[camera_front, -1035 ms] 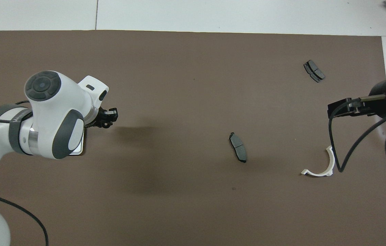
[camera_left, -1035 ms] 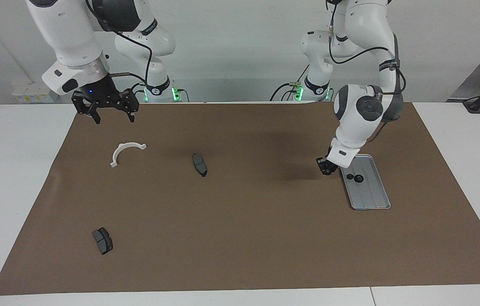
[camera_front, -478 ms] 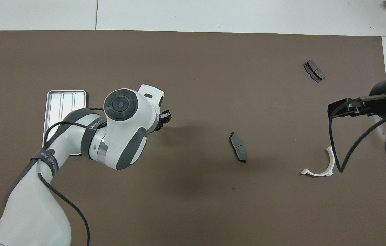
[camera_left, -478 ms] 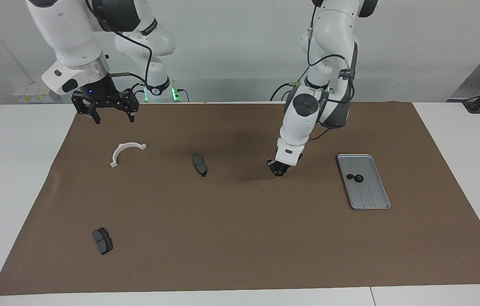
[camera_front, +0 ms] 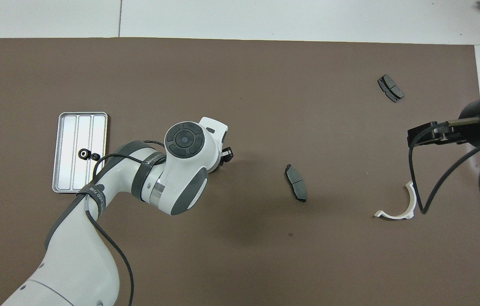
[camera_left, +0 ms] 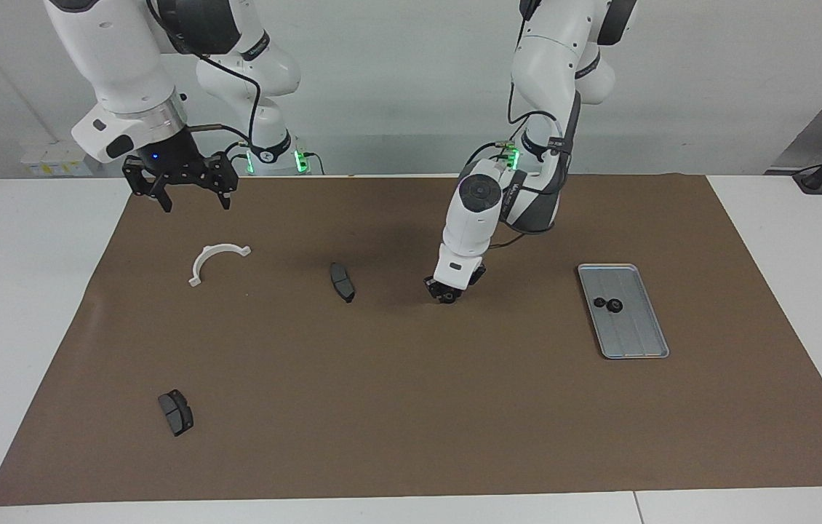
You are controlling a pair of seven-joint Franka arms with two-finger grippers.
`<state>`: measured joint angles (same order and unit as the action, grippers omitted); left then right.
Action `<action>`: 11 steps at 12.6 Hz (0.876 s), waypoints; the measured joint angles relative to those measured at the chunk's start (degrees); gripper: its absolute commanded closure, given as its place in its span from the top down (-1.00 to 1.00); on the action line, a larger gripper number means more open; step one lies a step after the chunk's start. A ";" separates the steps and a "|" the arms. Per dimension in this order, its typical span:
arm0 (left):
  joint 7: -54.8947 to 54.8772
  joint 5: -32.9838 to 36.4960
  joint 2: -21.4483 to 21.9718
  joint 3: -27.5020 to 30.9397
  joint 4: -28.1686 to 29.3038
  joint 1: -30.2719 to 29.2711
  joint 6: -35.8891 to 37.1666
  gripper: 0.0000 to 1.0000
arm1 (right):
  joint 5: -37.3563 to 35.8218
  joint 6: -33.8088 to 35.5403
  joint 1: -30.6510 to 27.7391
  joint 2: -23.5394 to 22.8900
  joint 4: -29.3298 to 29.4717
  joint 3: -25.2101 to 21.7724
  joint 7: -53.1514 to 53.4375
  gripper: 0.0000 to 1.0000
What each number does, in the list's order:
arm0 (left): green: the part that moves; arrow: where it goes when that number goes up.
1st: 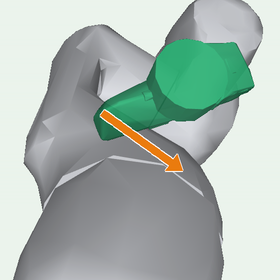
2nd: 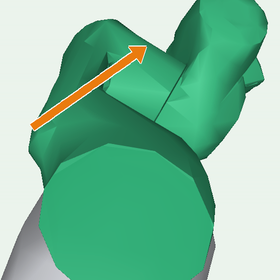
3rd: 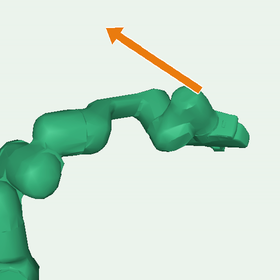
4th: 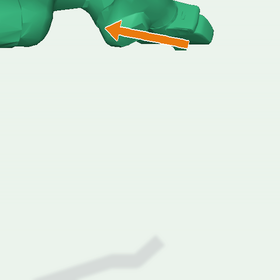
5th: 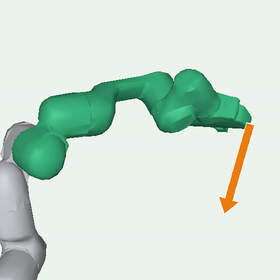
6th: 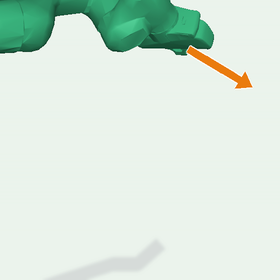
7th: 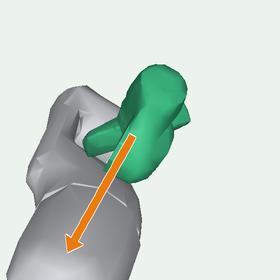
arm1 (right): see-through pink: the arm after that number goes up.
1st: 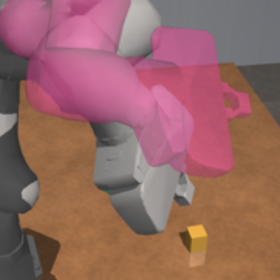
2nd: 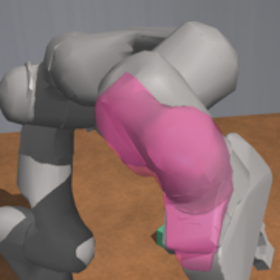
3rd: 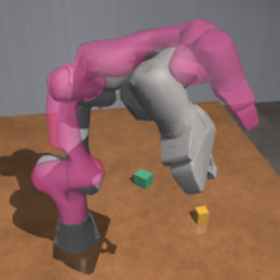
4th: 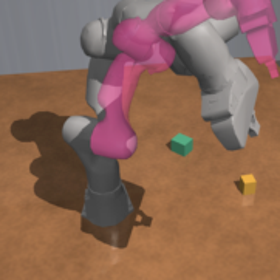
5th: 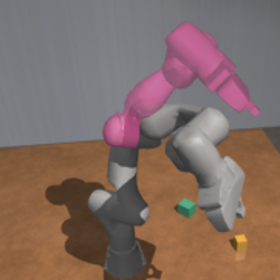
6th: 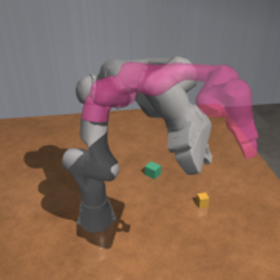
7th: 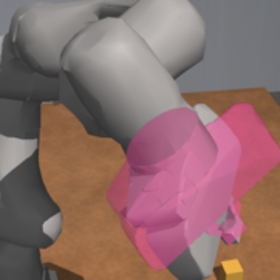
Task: Place bearing gear from tray to pile
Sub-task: 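Carry the gear to the table center and release it with the left gripper, then return the left gripper to the tray while the right gripper reaches the gear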
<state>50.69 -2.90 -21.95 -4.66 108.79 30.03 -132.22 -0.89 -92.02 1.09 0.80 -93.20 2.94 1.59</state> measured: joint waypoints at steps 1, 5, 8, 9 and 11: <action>-0.02 0.00 0.12 0.51 -0.64 -0.32 0.08 0.89 | 0.00 0.00 -0.01 0.00 0.00 -0.01 0.00 1.00; -5.26 0.01 2.63 1.40 -4.17 -7.60 5.19 0.66 | 0.00 0.94 0.03 0.02 -0.01 0.04 0.00 1.00; -17.63 -0.01 6.13 1.50 -4.40 -14.62 13.30 0.58 | 0.04 0.88 0.13 0.06 -0.03 0.16 0.00 1.00; -21.93 -0.02 6.84 1.55 -4.32 -16.63 14.93 0.52 | 0.20 0.35 0.59 0.07 -0.18 0.21 0.02 1.00; -30.30 -0.02 7.09 1.62 -3.98 -20.61 16.23 0.48 | 0.31 -2.62 3.34 0.08 -1.59 0.26 3.22 1.00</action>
<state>20.39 -2.92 -14.86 -3.04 104.80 9.42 -115.99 -0.58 -94.64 4.43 0.88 -94.79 3.21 4.81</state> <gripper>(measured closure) 0.216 0.000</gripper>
